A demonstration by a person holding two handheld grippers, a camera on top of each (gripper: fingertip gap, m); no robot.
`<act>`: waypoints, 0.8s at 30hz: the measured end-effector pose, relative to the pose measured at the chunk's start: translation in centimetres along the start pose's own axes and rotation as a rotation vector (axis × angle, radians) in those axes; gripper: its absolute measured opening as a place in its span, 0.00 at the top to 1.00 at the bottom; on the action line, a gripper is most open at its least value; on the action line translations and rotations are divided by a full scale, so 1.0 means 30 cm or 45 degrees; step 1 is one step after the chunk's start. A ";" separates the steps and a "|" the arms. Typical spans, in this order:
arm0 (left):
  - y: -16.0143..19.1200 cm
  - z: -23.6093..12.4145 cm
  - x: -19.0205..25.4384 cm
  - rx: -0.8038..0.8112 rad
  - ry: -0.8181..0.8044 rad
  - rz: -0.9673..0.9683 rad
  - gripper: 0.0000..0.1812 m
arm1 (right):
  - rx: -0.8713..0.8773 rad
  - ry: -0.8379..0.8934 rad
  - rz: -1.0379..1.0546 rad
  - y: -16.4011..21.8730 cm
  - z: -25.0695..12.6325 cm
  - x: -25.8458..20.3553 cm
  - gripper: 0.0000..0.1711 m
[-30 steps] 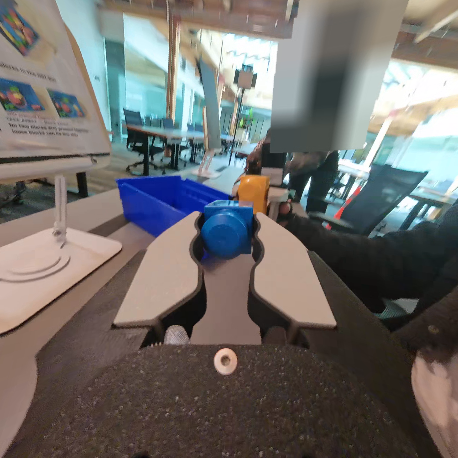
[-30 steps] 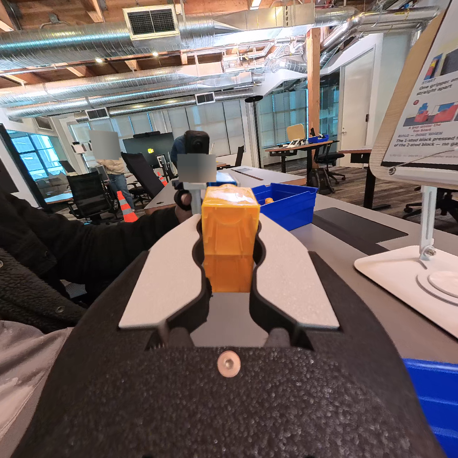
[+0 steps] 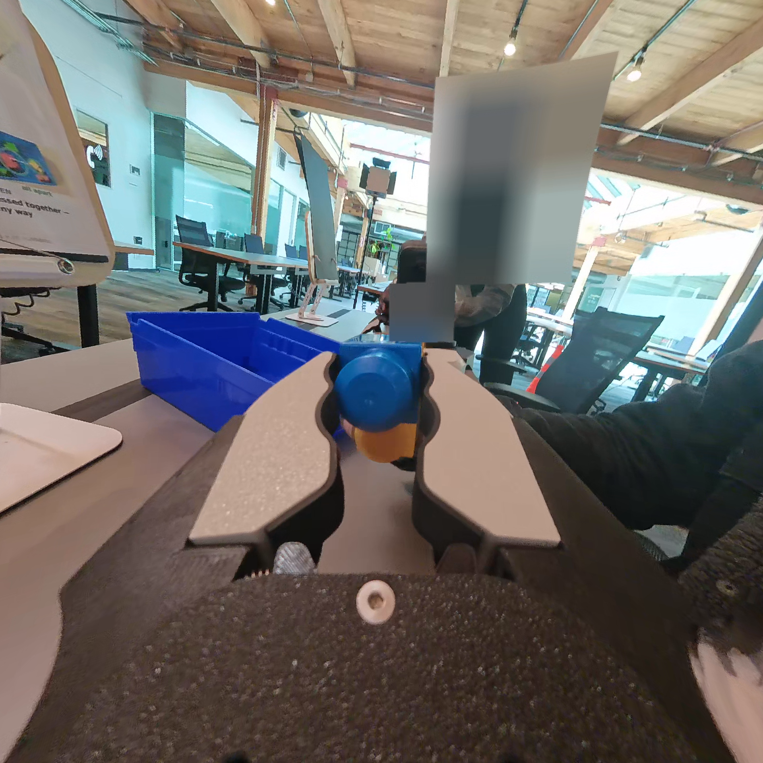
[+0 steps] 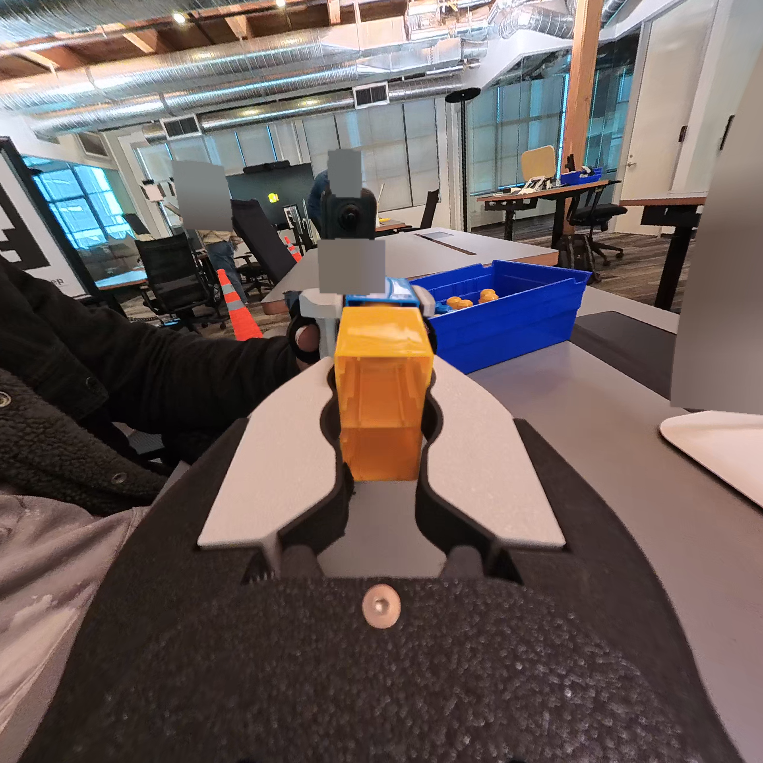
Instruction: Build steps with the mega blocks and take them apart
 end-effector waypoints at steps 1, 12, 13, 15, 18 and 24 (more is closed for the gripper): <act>0.000 0.001 0.002 0.006 0.003 -0.008 0.80 | 0.003 -0.009 0.008 0.002 0.002 -0.001 0.79; 0.022 -0.013 0.021 -0.267 0.079 0.138 0.80 | -0.145 -0.106 0.032 0.044 0.011 -0.016 0.79; 0.024 -0.015 0.023 -0.287 0.085 0.157 0.79 | -0.154 -0.109 0.027 0.047 0.012 -0.017 0.79; 0.028 -0.018 0.023 -0.303 0.089 0.176 0.79 | -0.160 -0.112 0.024 0.051 0.013 -0.018 0.79; 0.031 -0.019 0.024 -0.311 0.092 0.188 0.79 | -0.165 -0.108 0.004 0.053 0.012 -0.019 0.79; 0.001 -0.008 0.019 -0.195 0.043 0.163 0.79 | -0.067 -0.051 -0.033 0.021 0.015 -0.018 0.79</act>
Point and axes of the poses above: each gripper's, where its closed fingertips meet, z out along the fingers, y out of its underside, x = y × z across the jaws, the point moved 7 cm from there along -z, back along the fingers
